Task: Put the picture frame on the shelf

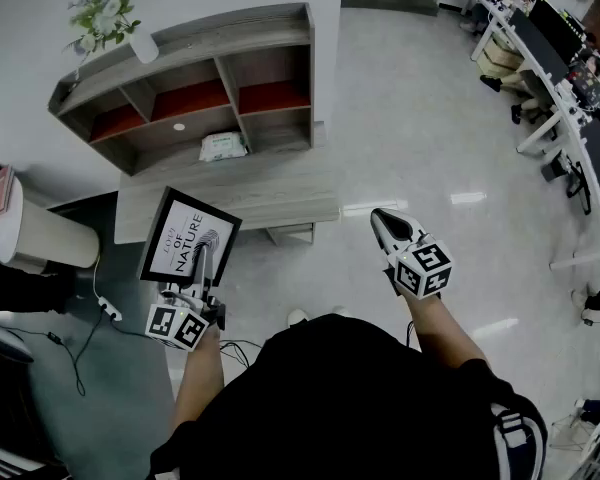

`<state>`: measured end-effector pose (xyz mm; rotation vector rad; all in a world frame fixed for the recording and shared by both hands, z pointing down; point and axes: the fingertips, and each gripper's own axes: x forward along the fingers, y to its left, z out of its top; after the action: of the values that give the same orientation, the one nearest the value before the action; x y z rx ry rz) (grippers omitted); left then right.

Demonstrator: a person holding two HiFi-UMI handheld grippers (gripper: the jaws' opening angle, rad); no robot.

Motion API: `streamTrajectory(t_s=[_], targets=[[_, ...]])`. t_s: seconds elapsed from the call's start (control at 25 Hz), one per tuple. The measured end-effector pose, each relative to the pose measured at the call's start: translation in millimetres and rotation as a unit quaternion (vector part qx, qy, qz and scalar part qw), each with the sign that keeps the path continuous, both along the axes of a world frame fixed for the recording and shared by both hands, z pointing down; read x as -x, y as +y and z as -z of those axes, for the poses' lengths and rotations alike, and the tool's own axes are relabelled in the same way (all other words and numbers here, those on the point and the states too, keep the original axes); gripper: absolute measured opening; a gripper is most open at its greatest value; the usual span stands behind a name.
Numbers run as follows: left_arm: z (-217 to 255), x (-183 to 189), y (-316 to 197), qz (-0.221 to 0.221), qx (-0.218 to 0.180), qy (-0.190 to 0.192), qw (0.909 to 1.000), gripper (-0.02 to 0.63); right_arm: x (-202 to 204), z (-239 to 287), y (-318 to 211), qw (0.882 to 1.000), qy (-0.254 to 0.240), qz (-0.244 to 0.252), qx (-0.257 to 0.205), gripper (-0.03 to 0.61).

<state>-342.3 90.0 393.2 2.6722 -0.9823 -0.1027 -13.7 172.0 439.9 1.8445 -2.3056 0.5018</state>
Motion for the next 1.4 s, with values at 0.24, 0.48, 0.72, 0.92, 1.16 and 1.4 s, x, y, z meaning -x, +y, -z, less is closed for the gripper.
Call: streamTrajectory(t_s=[0.24, 0.48, 0.72, 0.92, 1.16, 1.4], targets=[[1.5, -1.4, -10.2, -0.004, -0.002, 0.004, 1.0000, 0.028, -1.2, 4.7, -7.9, 1.000, 0.003, -0.003, -0.005, 0.015], [-1.5, 5.0, -27.9, -0.014, -0.001, 0.005, 0.9999, 0.028, 7.8, 5.1, -19.6, 1.000, -0.009, -0.002, -0.001, 0.015], [-1.4, 14.2, -45.1, -0.027, -0.001, 0.008, 0.9996, 0.029, 13.8, 16.7, -35.2, 0.999, -0.012, -0.028, -0.015, 0.015], [-2.8, 34.7, -58.3, -0.030, -0.002, 0.010, 0.9995, 0.028, 40.2, 14.7, -45.0, 1.000, -0.014, -0.022, -0.002, 0.015], [-3.7, 49.0, -69.6, -0.017, -0.009, 0.011, 0.9998, 0.028, 54.3, 13.4, -47.4, 1.000, -0.009, -0.012, 0.006, 0.015], [-3.8, 42.2, -76.2, 0.001, -0.008, 0.014, 0.9999, 0.028, 53.4, 17.0, -69.6, 1.000, -0.001, 0.010, 0.002, 0.015]])
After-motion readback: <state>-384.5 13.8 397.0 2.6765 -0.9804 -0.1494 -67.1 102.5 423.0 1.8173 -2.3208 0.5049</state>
